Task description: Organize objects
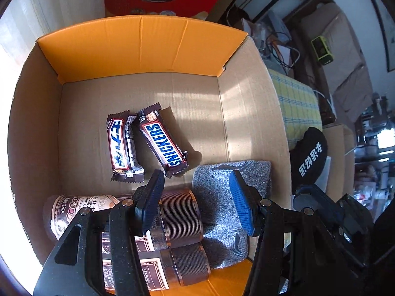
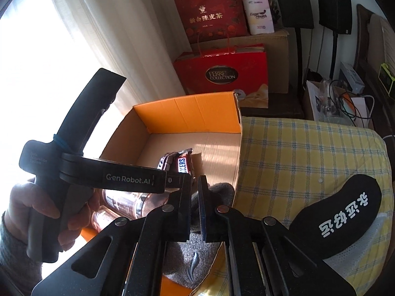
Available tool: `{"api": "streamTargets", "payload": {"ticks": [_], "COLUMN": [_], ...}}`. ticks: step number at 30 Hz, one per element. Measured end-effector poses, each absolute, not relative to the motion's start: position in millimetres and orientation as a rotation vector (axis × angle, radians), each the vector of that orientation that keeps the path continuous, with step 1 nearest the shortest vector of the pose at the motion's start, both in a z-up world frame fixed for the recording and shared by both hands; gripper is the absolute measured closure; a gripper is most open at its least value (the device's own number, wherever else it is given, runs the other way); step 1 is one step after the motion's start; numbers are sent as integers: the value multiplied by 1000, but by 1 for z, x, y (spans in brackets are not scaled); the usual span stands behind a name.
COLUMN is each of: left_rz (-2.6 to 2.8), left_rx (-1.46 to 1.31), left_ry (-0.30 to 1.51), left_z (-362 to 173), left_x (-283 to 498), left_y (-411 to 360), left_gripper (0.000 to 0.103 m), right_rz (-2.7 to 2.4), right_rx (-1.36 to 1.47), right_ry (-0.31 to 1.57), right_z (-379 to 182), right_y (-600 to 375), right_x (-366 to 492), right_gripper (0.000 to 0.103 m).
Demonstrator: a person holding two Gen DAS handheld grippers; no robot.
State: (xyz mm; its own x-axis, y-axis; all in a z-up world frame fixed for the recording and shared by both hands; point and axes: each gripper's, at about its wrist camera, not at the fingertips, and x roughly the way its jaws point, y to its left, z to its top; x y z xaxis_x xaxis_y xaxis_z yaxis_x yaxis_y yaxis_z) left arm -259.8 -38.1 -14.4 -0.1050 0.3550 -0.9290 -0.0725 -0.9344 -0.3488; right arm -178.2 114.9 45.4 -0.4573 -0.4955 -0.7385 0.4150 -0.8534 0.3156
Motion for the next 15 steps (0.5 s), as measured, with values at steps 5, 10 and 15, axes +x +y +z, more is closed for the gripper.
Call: {"api": "streamTargets", "payload": {"ticks": [5, 10, 15], "left_rz": [2105, 2111, 2111], "left_rx": [-1852, -1804, -1786], "left_ry": [-249, -209, -71], "left_z": [-4, 12, 18], "left_x": [-251, -249, -245], "left_y": [-27, -9, 18], "left_gripper": [51, 49, 49], "right_rz": [-2336, -2340, -2362], "right_rx": [1214, 1242, 1238], "right_ry": [-113, -109, -110], "right_z": [48, 43, 46], "right_y": [126, 141, 156], "right_x": [-174, -169, -161], "right_gripper": [94, 94, 76]}}
